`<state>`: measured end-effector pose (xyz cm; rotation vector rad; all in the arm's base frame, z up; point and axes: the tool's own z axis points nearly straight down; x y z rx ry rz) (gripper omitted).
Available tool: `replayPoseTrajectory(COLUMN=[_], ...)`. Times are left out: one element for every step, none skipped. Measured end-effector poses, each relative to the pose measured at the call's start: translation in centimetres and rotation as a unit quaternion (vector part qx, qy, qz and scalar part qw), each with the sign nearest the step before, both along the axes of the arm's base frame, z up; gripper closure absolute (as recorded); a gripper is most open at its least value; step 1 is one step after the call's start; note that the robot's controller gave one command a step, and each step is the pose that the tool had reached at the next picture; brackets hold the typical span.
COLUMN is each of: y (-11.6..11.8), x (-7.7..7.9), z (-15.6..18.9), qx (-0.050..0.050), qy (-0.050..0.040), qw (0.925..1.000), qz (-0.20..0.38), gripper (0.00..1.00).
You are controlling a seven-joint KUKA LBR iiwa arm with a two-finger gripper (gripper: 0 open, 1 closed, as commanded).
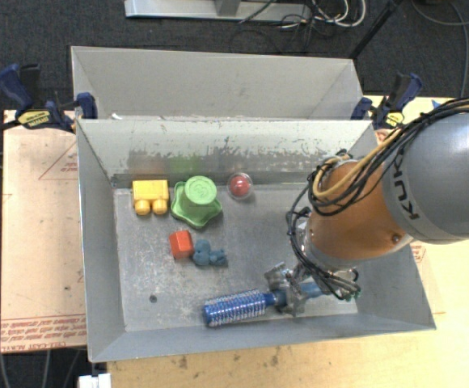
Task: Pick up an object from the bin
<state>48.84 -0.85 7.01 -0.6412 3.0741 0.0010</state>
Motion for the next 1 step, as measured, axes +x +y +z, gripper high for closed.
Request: replayPoseTrajectory(y=[-4.96], x=[0.91], z=[15.71], qx=[-0.001], qy=[-0.0047], qw=[0.9996], qz=[-0.029], gripper=[1.0])
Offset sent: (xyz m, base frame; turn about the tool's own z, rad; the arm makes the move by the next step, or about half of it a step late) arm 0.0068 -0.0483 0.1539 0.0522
